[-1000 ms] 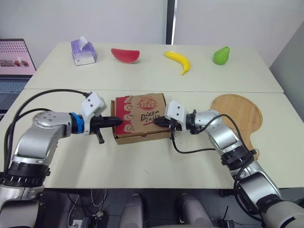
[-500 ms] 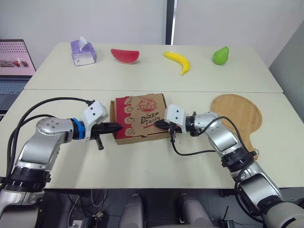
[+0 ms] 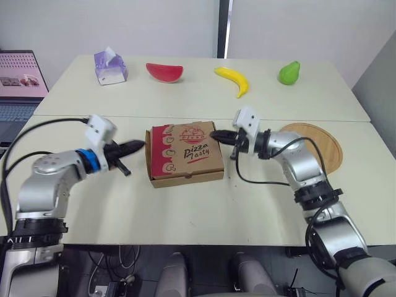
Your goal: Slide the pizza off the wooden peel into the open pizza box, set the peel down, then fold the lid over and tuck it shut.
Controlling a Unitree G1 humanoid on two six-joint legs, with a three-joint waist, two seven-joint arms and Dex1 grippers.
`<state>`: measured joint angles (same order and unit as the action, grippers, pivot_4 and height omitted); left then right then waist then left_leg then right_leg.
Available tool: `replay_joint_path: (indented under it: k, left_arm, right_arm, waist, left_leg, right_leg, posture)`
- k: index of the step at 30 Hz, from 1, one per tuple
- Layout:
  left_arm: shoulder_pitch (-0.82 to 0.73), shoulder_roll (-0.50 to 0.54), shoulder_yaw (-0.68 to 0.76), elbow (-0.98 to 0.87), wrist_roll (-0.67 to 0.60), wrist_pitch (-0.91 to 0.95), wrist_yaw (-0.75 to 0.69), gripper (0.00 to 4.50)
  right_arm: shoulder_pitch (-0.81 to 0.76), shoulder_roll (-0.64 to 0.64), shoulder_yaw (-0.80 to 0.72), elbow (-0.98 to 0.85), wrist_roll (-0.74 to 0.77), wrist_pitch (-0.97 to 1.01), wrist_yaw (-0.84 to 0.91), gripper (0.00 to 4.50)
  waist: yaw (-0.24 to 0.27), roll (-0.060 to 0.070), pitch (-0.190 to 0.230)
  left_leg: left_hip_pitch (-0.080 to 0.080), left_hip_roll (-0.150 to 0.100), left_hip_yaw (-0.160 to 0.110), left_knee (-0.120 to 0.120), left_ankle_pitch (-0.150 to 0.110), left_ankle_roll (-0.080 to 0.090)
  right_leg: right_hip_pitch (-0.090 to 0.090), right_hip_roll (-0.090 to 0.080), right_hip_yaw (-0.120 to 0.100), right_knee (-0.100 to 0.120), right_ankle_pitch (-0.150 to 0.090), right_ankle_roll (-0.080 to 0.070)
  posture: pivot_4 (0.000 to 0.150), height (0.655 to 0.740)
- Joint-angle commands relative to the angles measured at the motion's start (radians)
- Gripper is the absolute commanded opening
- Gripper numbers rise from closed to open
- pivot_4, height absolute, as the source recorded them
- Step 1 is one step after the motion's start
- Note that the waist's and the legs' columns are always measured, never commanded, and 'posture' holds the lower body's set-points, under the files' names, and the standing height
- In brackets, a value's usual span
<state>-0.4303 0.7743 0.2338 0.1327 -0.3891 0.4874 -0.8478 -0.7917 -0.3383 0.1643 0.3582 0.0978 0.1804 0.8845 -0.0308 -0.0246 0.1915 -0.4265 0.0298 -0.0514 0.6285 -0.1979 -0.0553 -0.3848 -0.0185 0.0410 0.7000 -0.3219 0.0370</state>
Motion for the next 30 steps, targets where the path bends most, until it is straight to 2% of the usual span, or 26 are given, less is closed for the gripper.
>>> replay_joint_path:
  k: [1,6,10,19,30]
  left_arm:
    - [-0.035,-0.014,0.014,0.056,0.067,-0.037,0.119,0.0]
    - [-0.033,-0.02,-0.067,0.111,0.153,-0.037,0.156,0.0]
    - [0.005,-0.02,-0.116,0.066,0.125,0.029,0.078,0.0]
    - [-0.012,-0.026,-0.173,-0.021,0.08,0.111,-0.033,0.0]
    - [-0.045,-0.071,-0.257,-0.039,0.105,0.109,-0.086,0.0]
  right_arm:
    - [-0.044,-0.02,0.002,0.116,-0.073,-0.079,-0.07,0.04]
    - [-0.067,-0.012,0.047,0.238,-0.144,-0.146,-0.088,0.04]
    - [-0.049,-0.005,0.088,0.239,-0.175,-0.154,-0.057,0.04]
    - [0.049,0.067,0.111,0.004,-0.123,-0.012,-0.002,0.04]
    - [0.144,0.0,0.093,-0.193,-0.122,0.1,0.003,0.04]
  waist:
    - [0.001,0.0,0.0]
    - [-0.002,0.0,0.0]
    - [-0.002,0.0,0.0]
    - [-0.002,0.0,0.0]
    - [0.003,0.0,0.0]
  left_leg:
    - [0.0,0.0,0.0,0.0,0.0,0.0]
    - [0.0,0.0,0.001,-0.001,0.0,0.0]
    - [0.0,0.0,0.001,-0.001,0.0,0.0]
    - [0.0,0.0,0.001,0.0,0.0,0.0]
    - [0.0,0.0,0.0,0.0,0.0,0.0]
  right_leg:
    - [0.0,0.0,0.0,0.0,0.0,0.0]
    - [-0.001,0.0,0.001,0.0,0.0,0.0]
    - [-0.001,0.0,0.001,0.0,0.0,0.0]
    - [-0.001,0.0,0.001,0.001,0.0,0.0]
    - [-0.001,0.0,0.0,0.0,0.0,0.0]
  posture:
    - [0.15,0.74]
    - [0.15,0.74]
    - [0.15,0.74]
    - [0.15,0.74]
    - [0.15,0.74]
